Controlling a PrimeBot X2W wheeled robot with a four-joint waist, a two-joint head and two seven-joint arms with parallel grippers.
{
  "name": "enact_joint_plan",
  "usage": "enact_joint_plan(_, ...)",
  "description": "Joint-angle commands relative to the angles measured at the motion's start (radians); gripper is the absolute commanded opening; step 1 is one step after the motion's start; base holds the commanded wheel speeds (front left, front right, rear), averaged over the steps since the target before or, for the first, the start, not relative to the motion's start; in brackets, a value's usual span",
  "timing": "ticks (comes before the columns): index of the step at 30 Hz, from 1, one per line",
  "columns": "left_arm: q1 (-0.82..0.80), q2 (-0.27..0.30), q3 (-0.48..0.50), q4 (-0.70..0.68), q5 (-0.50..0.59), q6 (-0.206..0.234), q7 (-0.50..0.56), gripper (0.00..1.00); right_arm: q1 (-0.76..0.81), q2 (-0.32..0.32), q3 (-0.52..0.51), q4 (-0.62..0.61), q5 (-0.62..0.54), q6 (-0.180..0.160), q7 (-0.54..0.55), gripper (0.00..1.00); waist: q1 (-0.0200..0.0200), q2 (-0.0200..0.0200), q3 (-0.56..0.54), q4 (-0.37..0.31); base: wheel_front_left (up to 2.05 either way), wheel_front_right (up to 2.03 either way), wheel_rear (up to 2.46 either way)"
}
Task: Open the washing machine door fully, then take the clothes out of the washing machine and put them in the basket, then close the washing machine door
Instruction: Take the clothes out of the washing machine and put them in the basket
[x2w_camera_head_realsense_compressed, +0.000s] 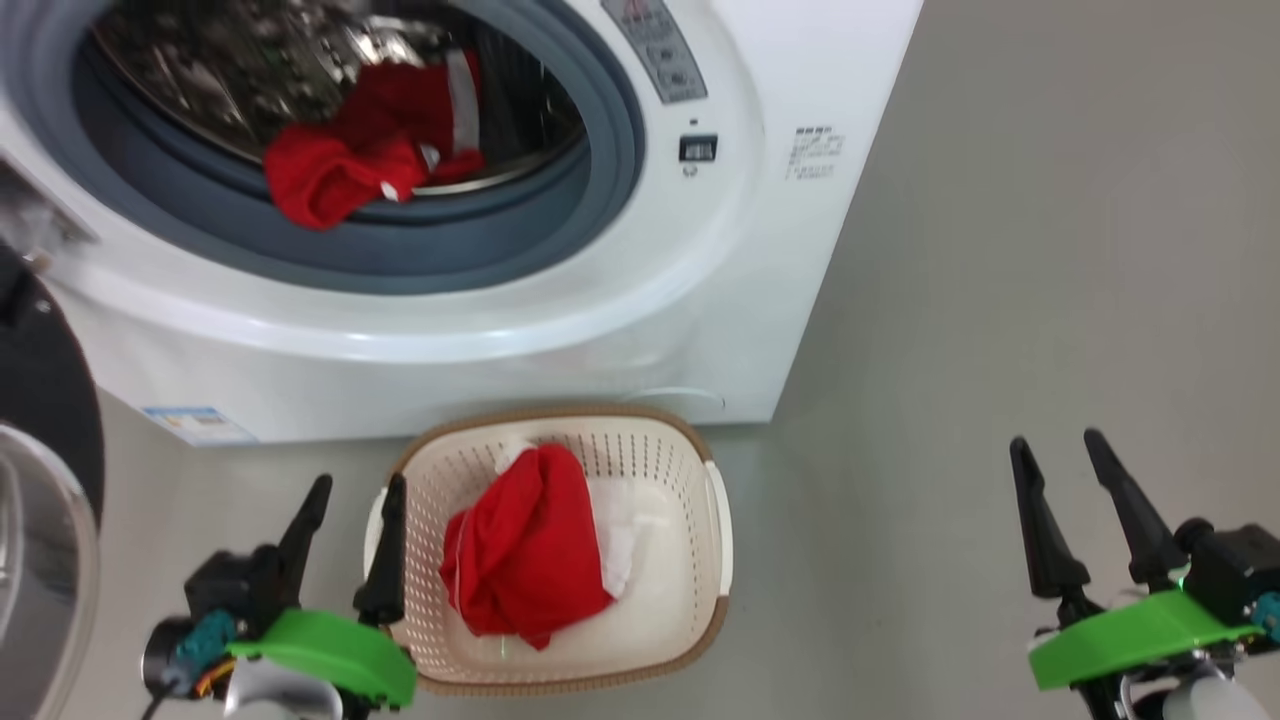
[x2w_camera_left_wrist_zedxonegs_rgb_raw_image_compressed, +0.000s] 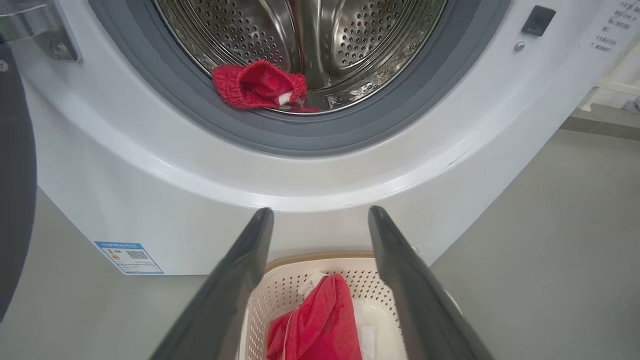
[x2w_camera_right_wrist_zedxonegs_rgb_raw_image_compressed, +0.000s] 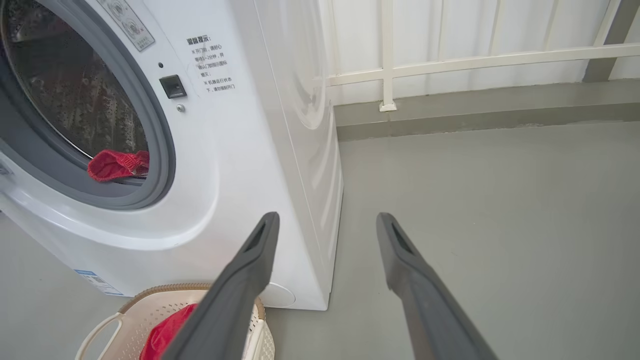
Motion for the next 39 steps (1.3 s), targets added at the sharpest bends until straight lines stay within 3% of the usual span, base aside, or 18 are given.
enact_joint_plan(1, 0.022, 0.031, 0.036, -0.041, 0.009, -0.006, -0.006, 1.00, 0.014, -0.017, 0.022, -0.017, 0.009, 0.006, -0.006, 1.00, 0.0000, 0.0000, -0.055, 0.010, 0.00, 0.00, 0.00)
enact_joint_plan(25, 0.295, 0.030, 0.061, -0.289, 0.038, -0.006, -0.006, 1.00, 0.199, -0.010, -0.037, -0.032, 0.016, 0.006, -0.006, 1.00, 0.0000, 0.0000, -0.217, 0.040, 0.00, 0.00, 0.00)
enact_joint_plan(39, 0.352, 0.020, 0.087, -0.346, 0.050, -0.006, -0.006, 1.00, 0.218, -0.006, -0.053, -0.041, 0.015, 0.006, -0.006, 1.00, 0.0000, 0.0000, -0.221, 0.044, 0.00, 0.00, 0.00)
